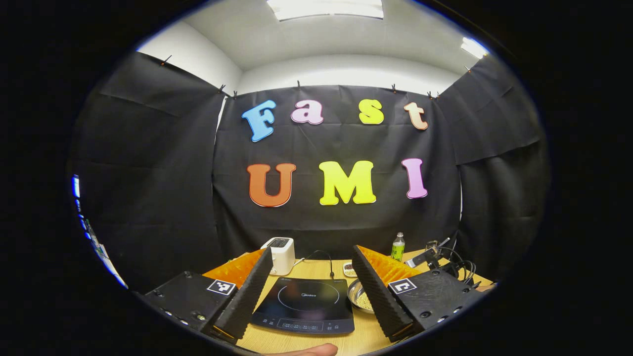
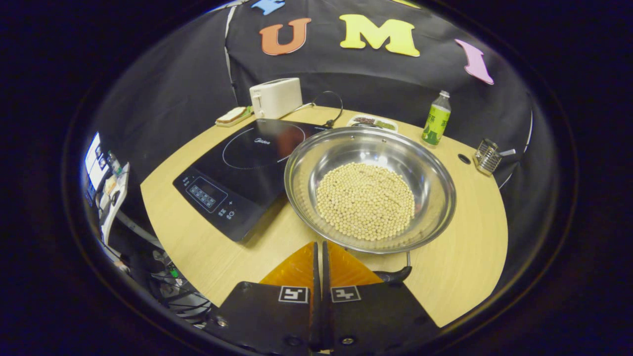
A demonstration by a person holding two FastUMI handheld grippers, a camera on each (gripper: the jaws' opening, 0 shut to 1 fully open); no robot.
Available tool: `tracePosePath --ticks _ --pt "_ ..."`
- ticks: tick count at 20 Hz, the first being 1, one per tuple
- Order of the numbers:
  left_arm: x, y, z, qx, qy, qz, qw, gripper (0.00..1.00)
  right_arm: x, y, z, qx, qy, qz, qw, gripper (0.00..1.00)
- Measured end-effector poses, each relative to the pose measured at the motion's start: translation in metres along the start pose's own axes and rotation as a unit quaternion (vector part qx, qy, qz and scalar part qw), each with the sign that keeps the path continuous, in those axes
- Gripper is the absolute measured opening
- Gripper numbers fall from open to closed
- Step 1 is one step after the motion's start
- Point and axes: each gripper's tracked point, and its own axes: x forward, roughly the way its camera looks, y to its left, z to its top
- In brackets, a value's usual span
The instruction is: First push the handle of the pot to place it horizontally, then grasp the pot with both hands and set it on the induction cooktop.
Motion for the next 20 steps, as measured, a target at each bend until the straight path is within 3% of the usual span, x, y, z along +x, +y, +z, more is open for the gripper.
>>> tracePosePath --ticks 8,20 --pt "0.011 -0.008 0.006 -0.007 -0.001 -0.008 1.0 0.96 0.006 0.002 -0.023 0.012 0.036 0.03 0.999 0.01" --pt "0.032 -0.012 0.019 -0.028 -0.006 -0.006 1.0 0.95 0.002 -0.029 -0.023 0.024 0.037 0.048 0.998 0.0"
